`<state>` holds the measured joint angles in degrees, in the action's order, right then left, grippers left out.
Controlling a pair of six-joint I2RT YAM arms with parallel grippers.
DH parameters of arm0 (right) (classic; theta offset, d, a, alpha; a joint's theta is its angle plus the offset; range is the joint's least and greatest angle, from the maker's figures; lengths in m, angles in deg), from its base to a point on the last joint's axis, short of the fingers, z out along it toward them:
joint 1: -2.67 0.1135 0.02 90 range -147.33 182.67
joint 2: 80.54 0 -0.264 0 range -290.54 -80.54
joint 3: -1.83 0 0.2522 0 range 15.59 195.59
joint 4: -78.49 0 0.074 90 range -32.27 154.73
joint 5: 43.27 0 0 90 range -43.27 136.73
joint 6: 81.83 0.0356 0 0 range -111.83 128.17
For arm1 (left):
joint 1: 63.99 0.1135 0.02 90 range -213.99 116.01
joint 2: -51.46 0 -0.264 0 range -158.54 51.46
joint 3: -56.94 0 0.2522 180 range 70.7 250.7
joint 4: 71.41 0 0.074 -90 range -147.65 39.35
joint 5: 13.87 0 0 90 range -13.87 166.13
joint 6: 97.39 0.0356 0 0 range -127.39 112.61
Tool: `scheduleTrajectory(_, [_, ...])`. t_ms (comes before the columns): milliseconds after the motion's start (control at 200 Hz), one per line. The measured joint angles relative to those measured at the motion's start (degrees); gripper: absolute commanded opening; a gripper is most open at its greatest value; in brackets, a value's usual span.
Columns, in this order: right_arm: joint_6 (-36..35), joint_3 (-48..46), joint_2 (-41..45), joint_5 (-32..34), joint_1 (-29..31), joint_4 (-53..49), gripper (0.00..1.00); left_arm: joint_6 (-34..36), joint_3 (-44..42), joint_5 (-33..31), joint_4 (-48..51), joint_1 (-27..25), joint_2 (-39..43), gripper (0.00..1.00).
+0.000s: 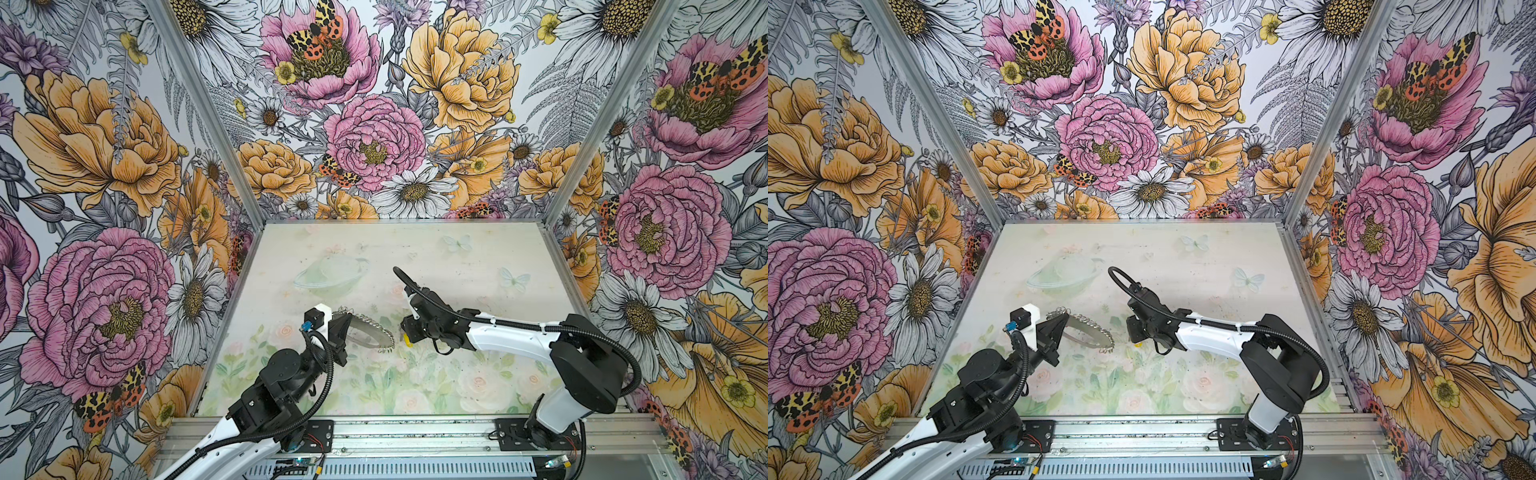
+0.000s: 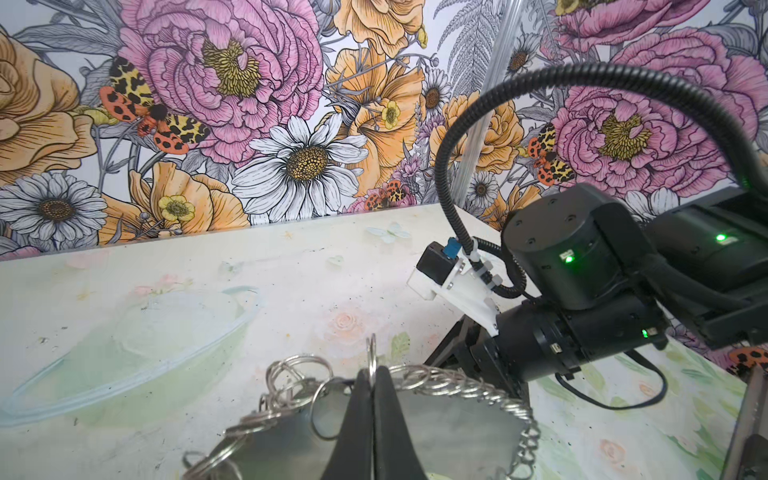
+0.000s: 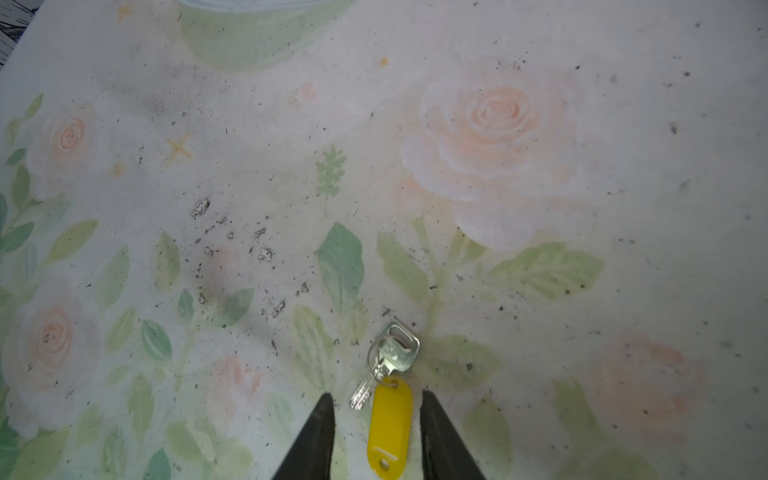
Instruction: Put the keys on the keyring
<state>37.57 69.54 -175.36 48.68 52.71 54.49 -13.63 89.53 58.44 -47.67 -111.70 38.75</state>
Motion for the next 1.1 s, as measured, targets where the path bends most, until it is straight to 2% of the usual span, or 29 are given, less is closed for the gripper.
scheduleTrajectory(255, [1.5, 6.6, -6.9, 3.1, 1.4, -5.1, 0.41, -0.5, -2.0, -2.7, 3.6, 0.0, 4.7, 0.00])
scheduleTrajectory(776, [2.1, 14.1, -14.6, 7.6, 4.3, -13.8, 0.45, -0.5, -3.1, -2.7, 4.9, 0.0, 5.1, 0.00])
scheduleTrajectory(911, [1.8, 15.1, -15.1, 8.9, 4.5, -15.5, 0.40, -0.5, -3.2, -2.7, 4.9, 0.0, 5.1, 0.00])
scheduleTrajectory(1101, [1.4, 15.2, -15.2, 10.8, 4.5, -17.0, 0.26, -0.5, -3.4, -2.7, 4.9, 0.1, 5.1, 0.00])
